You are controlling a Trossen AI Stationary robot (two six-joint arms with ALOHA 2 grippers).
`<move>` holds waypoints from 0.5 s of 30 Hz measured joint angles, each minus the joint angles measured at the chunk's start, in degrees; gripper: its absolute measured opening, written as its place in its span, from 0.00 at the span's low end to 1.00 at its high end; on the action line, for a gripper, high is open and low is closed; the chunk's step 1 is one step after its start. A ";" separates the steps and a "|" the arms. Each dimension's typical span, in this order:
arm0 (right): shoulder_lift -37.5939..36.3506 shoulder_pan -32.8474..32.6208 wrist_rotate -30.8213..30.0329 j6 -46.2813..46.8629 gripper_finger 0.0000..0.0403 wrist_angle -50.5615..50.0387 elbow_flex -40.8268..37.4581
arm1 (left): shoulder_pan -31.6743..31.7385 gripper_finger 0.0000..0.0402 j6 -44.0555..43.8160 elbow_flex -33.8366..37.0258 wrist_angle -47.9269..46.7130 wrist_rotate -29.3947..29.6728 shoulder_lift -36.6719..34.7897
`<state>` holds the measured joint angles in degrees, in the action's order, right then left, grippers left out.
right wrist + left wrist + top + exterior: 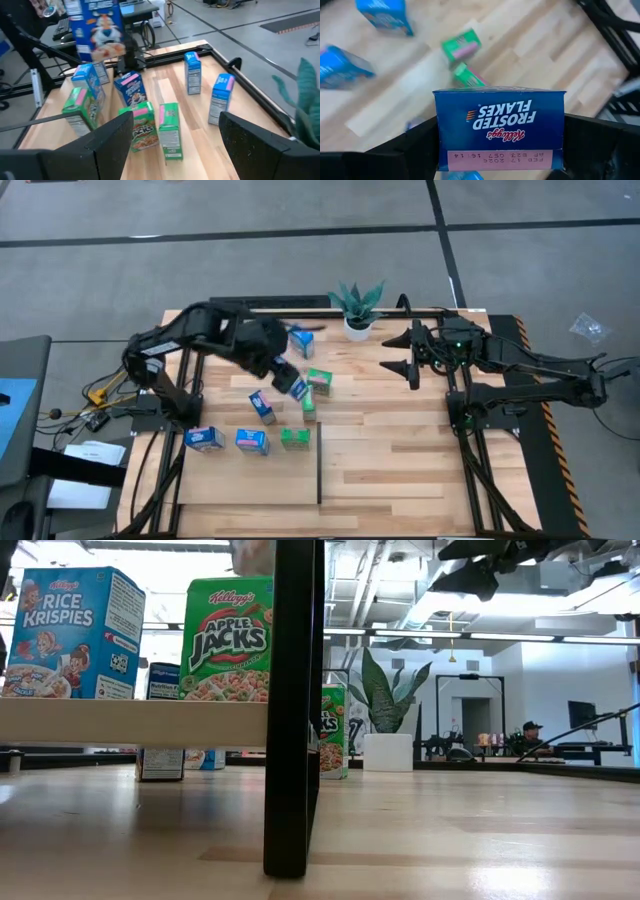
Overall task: Stack cereal on shelf
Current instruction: Put the top blue cereal box on the shelf aligned with the other blue cereal boxes
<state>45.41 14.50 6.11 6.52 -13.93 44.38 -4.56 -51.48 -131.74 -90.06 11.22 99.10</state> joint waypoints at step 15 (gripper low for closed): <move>0.00 -4.06 0.00 1.17 0.79 -1.78 0.00 | -22.10 0.79 -34.06 2.77 -0.01 0.52 -0.66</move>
<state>45.41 10.44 6.11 7.69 -15.71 44.38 -26.66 -85.54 -128.97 -90.07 11.74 98.44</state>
